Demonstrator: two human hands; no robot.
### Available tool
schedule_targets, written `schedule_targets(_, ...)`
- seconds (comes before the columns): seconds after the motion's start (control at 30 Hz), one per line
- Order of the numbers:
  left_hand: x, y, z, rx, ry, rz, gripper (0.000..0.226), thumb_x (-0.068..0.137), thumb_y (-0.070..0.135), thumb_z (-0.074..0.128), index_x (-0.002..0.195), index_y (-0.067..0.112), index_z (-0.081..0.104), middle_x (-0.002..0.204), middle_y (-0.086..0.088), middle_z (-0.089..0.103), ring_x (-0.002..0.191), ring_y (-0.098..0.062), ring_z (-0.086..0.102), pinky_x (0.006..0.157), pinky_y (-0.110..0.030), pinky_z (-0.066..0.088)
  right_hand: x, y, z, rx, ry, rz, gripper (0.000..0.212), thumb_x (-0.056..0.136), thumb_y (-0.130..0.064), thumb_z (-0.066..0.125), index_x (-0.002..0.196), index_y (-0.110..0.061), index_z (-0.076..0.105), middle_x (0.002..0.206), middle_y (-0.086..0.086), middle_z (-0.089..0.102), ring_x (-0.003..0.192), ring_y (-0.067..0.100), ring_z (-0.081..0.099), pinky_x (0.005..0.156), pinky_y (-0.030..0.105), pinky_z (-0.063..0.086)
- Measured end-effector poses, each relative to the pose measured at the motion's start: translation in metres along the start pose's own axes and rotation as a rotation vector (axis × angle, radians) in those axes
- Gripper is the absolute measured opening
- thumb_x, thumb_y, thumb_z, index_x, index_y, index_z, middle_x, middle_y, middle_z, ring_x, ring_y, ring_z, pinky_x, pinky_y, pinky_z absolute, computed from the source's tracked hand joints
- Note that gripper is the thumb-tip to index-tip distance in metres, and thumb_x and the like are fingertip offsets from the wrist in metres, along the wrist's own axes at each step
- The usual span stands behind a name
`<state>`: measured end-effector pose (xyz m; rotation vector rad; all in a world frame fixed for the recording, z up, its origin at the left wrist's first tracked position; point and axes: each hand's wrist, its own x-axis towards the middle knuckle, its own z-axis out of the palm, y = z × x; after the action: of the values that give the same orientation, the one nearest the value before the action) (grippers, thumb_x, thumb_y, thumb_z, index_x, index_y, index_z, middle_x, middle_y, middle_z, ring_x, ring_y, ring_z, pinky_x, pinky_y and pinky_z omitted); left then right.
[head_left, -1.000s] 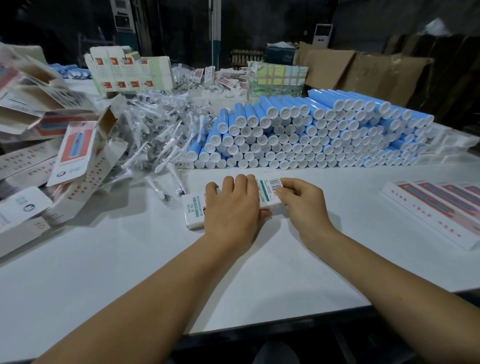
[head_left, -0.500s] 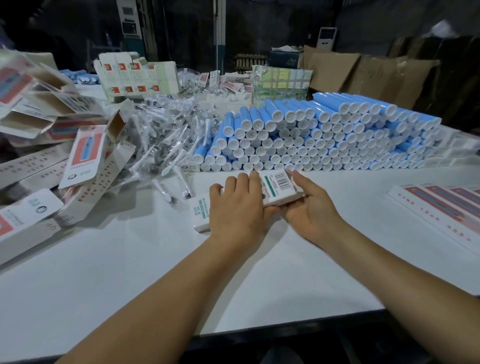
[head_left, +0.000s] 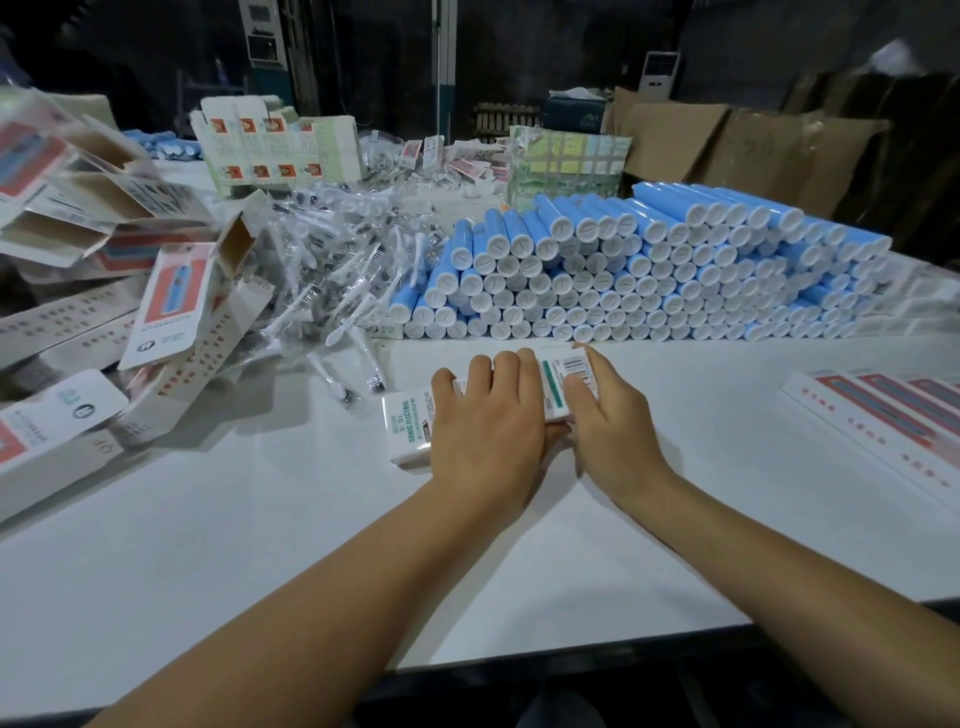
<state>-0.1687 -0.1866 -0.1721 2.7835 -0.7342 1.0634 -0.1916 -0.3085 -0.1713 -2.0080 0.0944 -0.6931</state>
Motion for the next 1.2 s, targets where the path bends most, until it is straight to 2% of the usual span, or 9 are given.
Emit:
schedule_targets(0.13,0.001,-0.001,0.002,-0.038,-0.075,-0.019,0.07,0.085,0.06,0.054,0.128,0.007,0.048,0.11,-0.006,0.056,0.096,-0.028,0.052,0.084,-0.045,0.04,0.007,0.001,-0.008,0.774,-0.107,0.339,0.036,0.101,-0.025,0.035,0.107,-0.007,0.065,0.099,0.01,0.073,0.095,0.021,0.068,0.078,0.031,0.057)
schedule_targets(0.2,0.002,-0.003,0.002,-0.048,-0.073,-0.027,0.07,0.085,0.061,0.053,0.13,0.008,0.047,0.113,-0.005,0.056,0.098,-0.027,0.052,0.087,-0.045,0.039,0.01,0.0,-0.012,0.881,-0.131,0.36,0.035,0.1,-0.023,0.037,0.106,-0.004,0.066,0.102,0.015,0.072,0.098,0.026,0.068,0.076,0.034,0.058)
schedule_targets(0.3,0.002,-0.004,0.003,-0.073,-0.077,-0.013,0.071,0.088,0.061,0.048,0.135,0.009,0.043,0.119,-0.005,0.053,0.102,-0.027,0.049,0.089,-0.044,0.035,0.01,0.001,-0.012,0.828,-0.088,0.32,0.026,0.099,-0.019,0.046,0.112,-0.006,0.064,0.099,0.012,0.073,0.095,0.024,0.069,0.069,0.031,0.057)
schedule_targets(0.5,0.002,-0.006,0.002,-0.124,-0.067,0.007,0.072,0.088,0.061,0.047,0.138,0.009,0.04,0.123,-0.005,0.052,0.107,-0.027,0.048,0.092,-0.044,0.033,0.01,0.003,-0.015,0.771,-0.053,0.279,0.031,0.1,-0.01,0.04,0.125,-0.015,0.056,0.1,0.004,0.074,0.095,0.02,0.07,0.069,0.03,0.057)
schedule_targets(0.67,0.001,-0.006,0.001,-0.085,-0.065,0.026,0.071,0.087,0.062,0.046,0.133,0.008,0.045,0.118,-0.005,0.055,0.101,-0.027,0.05,0.087,-0.044,0.036,0.008,0.003,-0.012,0.744,-0.031,0.292,0.033,0.098,-0.008,0.04,0.112,-0.026,0.063,0.097,0.0,0.074,0.089,0.016,0.071,0.066,0.029,0.057)
schedule_targets(0.97,0.001,0.005,0.0,-0.043,-0.058,0.037,0.076,0.086,0.067,0.046,0.131,0.006,0.048,0.11,-0.006,0.057,0.095,-0.028,0.052,0.082,-0.044,0.041,0.008,0.002,-0.006,0.813,0.056,0.34,0.027,0.096,-0.019,0.046,0.097,-0.024,0.073,0.088,0.004,0.074,0.081,0.017,0.07,0.065,0.029,0.056)
schedule_targets(1.07,0.001,0.002,0.0,-0.03,-0.036,0.04,0.072,0.086,0.063,0.05,0.129,0.006,0.051,0.108,-0.007,0.058,0.093,-0.028,0.054,0.08,-0.042,0.041,0.005,0.008,-0.004,0.625,0.024,0.247,0.033,0.099,-0.016,0.04,0.12,-0.032,0.06,0.092,-0.005,0.072,0.081,0.007,0.068,0.07,0.025,0.054)
schedule_targets(1.13,0.001,0.0,0.001,-0.042,-0.045,0.023,0.07,0.087,0.062,0.05,0.13,0.006,0.049,0.11,-0.006,0.057,0.095,-0.027,0.052,0.081,-0.043,0.04,0.005,0.009,-0.004,0.537,-0.013,0.215,0.044,0.099,-0.013,0.043,0.141,-0.025,0.043,0.099,-0.009,0.068,0.082,0.003,0.068,0.07,0.021,0.052)
schedule_targets(1.2,0.003,-0.001,0.003,-0.05,-0.071,-0.018,0.071,0.088,0.061,0.049,0.134,0.007,0.043,0.115,-0.006,0.054,0.099,-0.027,0.05,0.083,-0.044,0.037,0.004,0.007,-0.004,0.467,-0.007,0.192,0.047,0.098,-0.013,0.048,0.143,-0.02,0.041,0.1,-0.012,0.067,0.085,0.002,0.068,0.07,0.018,0.053)
